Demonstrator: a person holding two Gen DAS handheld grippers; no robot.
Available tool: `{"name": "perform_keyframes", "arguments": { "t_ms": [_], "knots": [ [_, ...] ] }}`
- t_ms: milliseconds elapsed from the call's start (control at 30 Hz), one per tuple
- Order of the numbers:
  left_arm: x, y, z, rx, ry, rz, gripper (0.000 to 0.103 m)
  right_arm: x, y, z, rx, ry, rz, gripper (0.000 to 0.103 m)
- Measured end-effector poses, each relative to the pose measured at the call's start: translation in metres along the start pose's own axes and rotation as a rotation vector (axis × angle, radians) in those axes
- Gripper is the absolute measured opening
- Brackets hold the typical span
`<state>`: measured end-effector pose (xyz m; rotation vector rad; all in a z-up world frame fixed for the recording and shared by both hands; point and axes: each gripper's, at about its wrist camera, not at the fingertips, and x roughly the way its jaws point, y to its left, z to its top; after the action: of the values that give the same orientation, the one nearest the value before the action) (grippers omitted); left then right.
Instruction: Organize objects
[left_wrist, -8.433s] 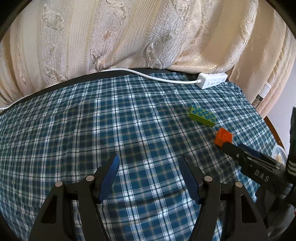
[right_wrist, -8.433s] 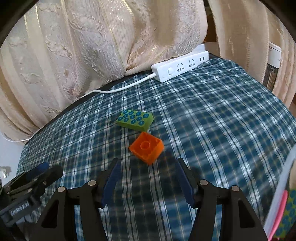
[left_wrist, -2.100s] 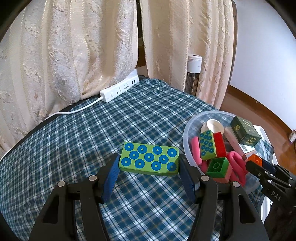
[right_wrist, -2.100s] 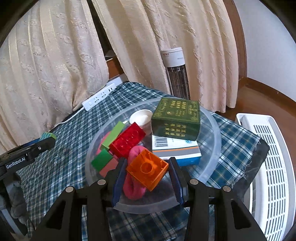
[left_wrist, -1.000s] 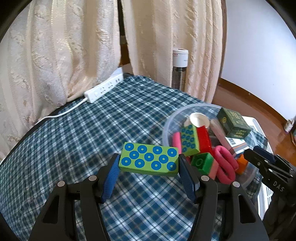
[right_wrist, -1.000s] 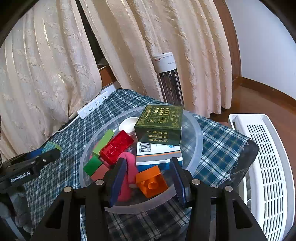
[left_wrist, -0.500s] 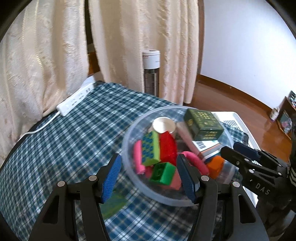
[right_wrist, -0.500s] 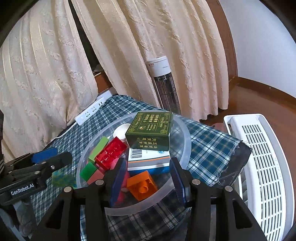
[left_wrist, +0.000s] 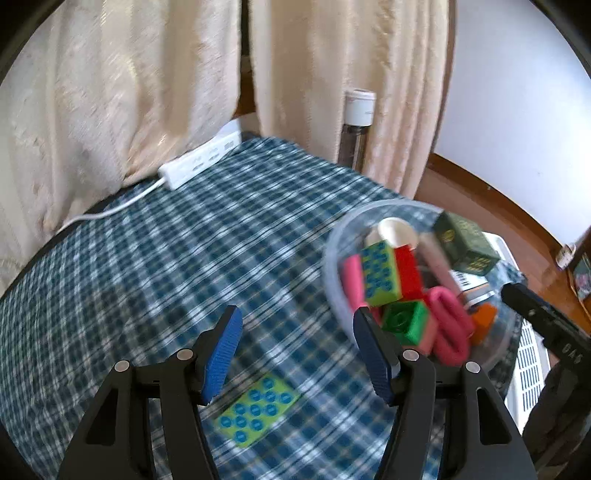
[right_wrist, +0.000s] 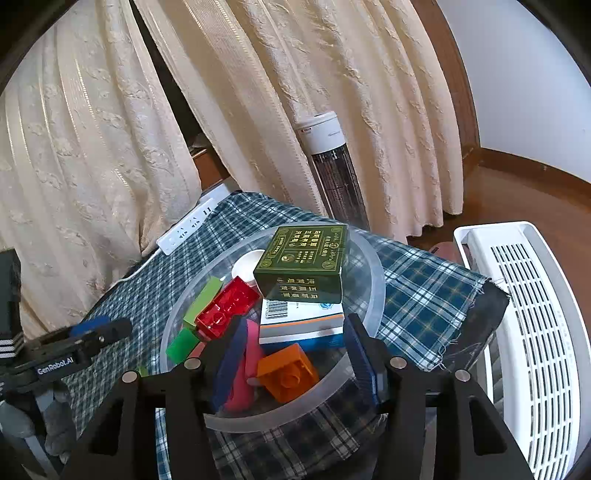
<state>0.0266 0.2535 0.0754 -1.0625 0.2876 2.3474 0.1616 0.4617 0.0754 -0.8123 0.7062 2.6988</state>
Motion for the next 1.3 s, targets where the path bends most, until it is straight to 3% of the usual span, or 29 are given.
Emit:
{"name": "perform_keyframes", "arguments": {
  "t_ms": [600,967,1100,1167,1300],
  "knots": [
    [0.012,0.026,-0.049,-0.041,0.111,0.013,0.067,0.000,0.010,-0.005,-0.013,0.011,0.017,0.062],
    [0.023,0.027,-0.063,-0.012,0.125,0.034,0.067,0.000,0.013,-0.005,-0.021,0.011,0.014,0.062],
    [0.024,0.030,-0.065,-0.015,0.119,0.017,0.055,0.001,0.015,-0.006,-0.026,0.013,0.016,0.062],
    [0.023,0.026,-0.064,-0.001,0.113,0.023,0.035,0.000,0.015,-0.006,-0.027,0.012,0.017,0.062],
    [0.022,0.023,-0.064,0.004,0.109,0.036,0.031,-0.001,0.015,-0.006,-0.027,0.009,0.015,0.062]
  ]
}}
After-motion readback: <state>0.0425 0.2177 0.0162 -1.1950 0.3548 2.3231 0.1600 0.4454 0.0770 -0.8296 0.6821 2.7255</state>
